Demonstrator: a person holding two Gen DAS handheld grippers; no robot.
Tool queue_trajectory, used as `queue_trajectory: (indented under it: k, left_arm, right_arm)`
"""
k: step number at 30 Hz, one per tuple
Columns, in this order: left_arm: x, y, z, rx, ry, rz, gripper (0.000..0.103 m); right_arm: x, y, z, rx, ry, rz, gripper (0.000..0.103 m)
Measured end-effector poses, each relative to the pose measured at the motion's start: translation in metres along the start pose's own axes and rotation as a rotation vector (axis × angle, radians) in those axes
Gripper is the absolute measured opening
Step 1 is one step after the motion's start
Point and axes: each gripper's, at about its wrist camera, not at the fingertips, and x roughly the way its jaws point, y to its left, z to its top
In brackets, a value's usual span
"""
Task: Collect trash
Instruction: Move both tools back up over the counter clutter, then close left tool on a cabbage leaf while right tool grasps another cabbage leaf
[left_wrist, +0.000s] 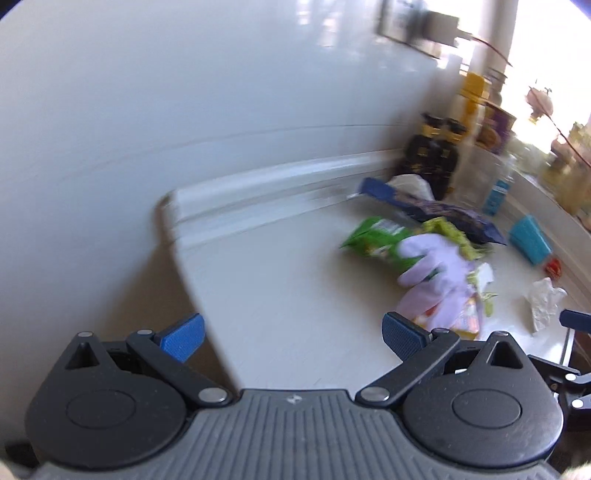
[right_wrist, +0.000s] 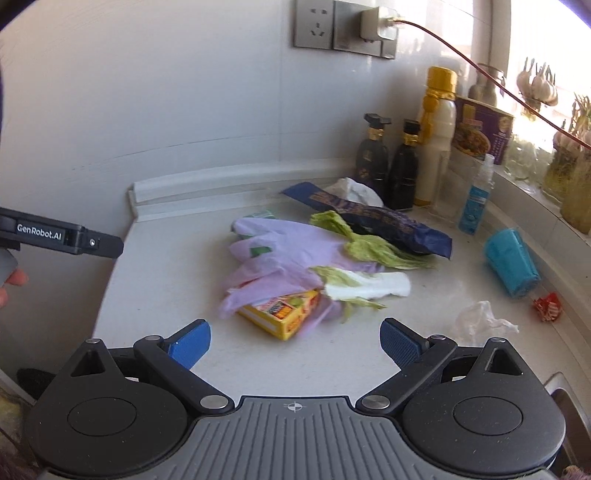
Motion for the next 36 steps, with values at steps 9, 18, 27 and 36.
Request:
queue_trajectory:
  k: [9,18,27,36]
  left_arm:
    - [0.053,-0.072,0.061,0.212,-0.032,-0.207,0.102]
    - [0.109,-0.117,0.089,0.323,0.032,-0.304,0.081]
    - [0.143,-0.142,0.086,0.442,0.114,-0.323,0.057]
    - [0.16,-0.134,0.084,0.371,0.167,-0.317,0.046]
  right_arm:
    - [0.035,-0.061,0.013,0.061,-0.003,-0.04,0.1]
    - [0.08,-0.095,0.021,0.13,0.059,0.092,0.099]
    - [0.106,-0.076,0.021,0.041,0.094,0.137,0.099]
    - [0.104,-0.086,0.016,0.04,0.048,0.033,0.094]
